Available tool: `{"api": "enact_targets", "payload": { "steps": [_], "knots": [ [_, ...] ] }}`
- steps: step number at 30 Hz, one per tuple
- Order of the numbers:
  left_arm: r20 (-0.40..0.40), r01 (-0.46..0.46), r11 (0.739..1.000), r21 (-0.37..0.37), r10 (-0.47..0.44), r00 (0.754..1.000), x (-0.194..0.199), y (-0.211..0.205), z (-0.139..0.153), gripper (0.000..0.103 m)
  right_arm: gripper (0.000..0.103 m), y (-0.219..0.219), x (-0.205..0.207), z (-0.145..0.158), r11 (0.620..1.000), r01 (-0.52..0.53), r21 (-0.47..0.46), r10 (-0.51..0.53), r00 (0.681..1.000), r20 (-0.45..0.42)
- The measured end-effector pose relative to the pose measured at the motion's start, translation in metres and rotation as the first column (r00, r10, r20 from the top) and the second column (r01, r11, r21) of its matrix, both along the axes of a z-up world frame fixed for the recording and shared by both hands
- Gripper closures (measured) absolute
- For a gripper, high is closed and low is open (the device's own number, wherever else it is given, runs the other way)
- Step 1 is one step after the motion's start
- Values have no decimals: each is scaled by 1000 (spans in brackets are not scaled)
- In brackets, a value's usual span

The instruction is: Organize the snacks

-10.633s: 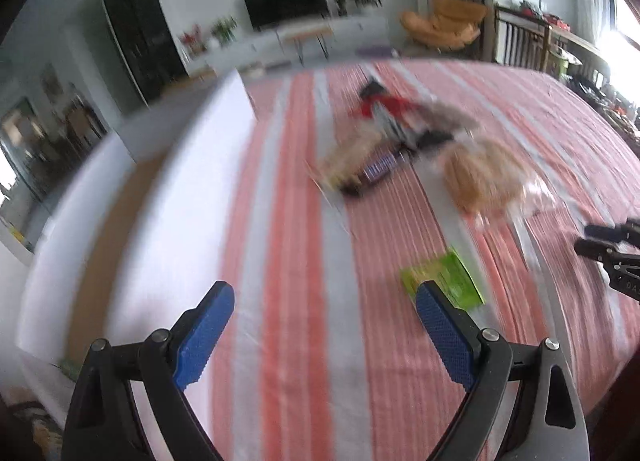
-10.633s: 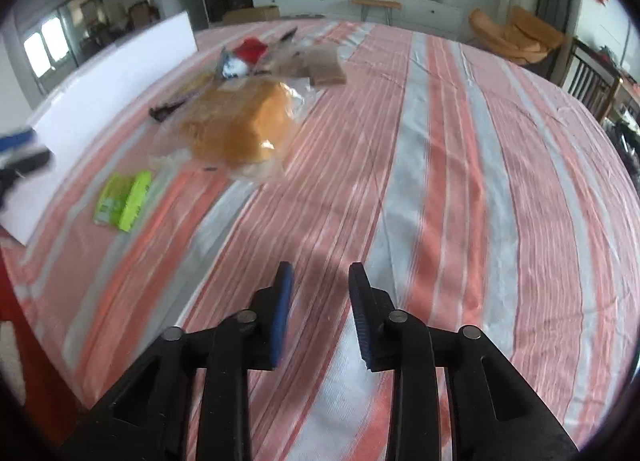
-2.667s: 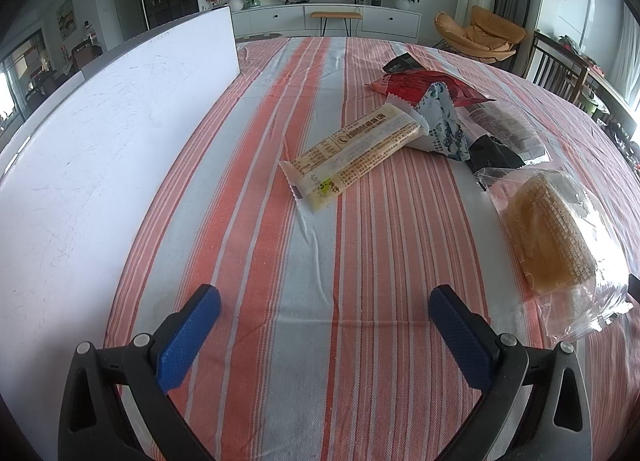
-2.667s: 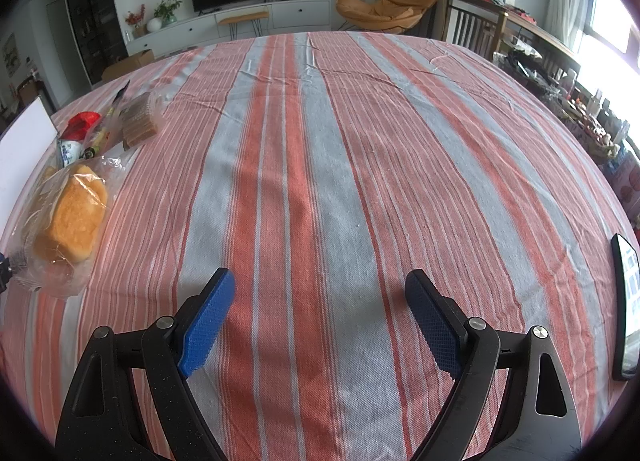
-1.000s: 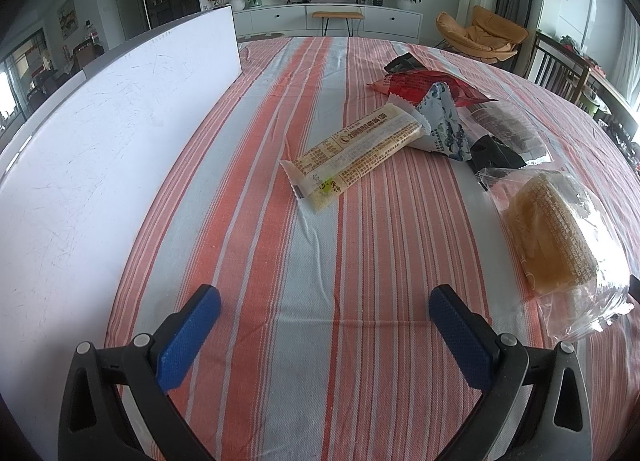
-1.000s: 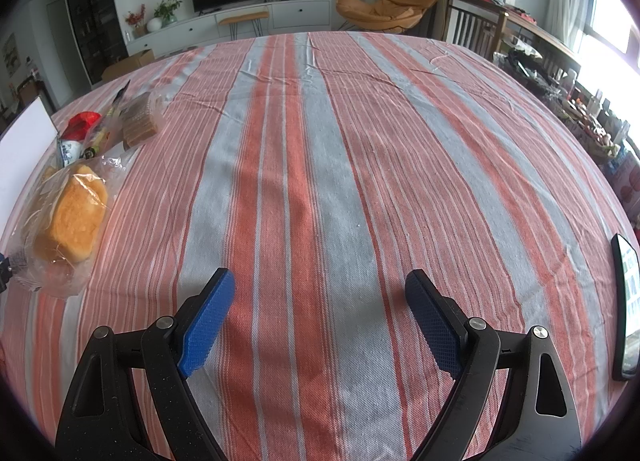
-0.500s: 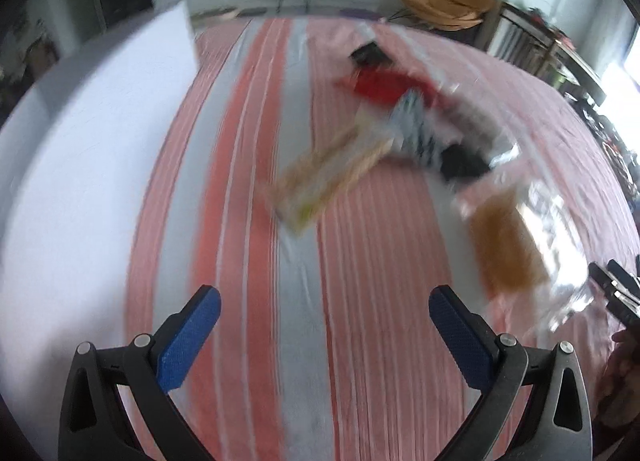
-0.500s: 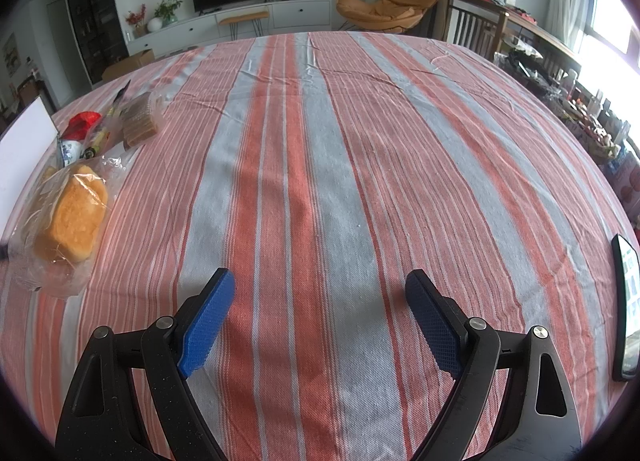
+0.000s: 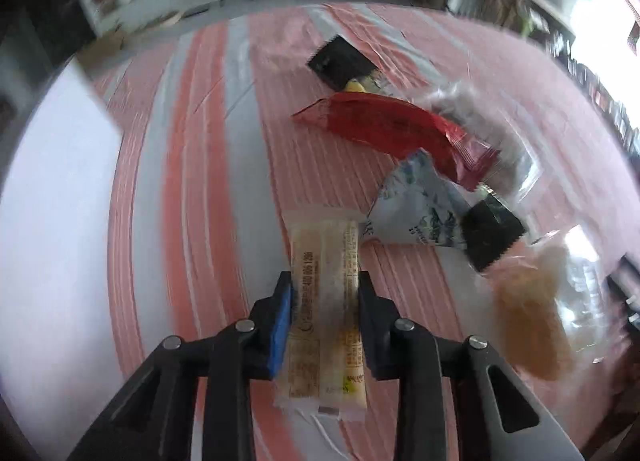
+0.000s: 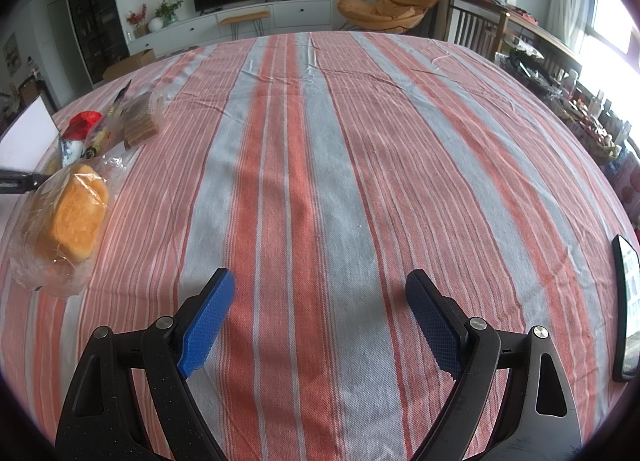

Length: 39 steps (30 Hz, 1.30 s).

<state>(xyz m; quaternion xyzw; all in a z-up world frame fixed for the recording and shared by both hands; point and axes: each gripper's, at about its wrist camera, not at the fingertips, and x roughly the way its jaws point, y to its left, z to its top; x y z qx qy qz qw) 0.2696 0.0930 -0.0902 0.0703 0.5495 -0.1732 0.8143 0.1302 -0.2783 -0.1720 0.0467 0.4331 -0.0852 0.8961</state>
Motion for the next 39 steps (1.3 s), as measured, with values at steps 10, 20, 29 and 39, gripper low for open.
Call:
{"api": "enact_targets", "payload": {
  "steps": [10,20,29,39],
  "knots": [
    [20,-133,990,-54,134,991,-121,22,10,69,11,2,0,0,1000,-4,0,4,1000,-3],
    [212,-203,979,-12,201,956,-132,36,-14,3,11,2,0,1,1000,-4,0,4,1000,-2],
    [220,-230,973,-25,230,948,-133,40,-17,0,11,2,0,0,1000,-4,0,4,1000,-2],
    [221,-232,972,-24,232,947,-129,38,-18,0,11,2,0,0,1000,-4,0,4,1000,-1]
  ]
}}
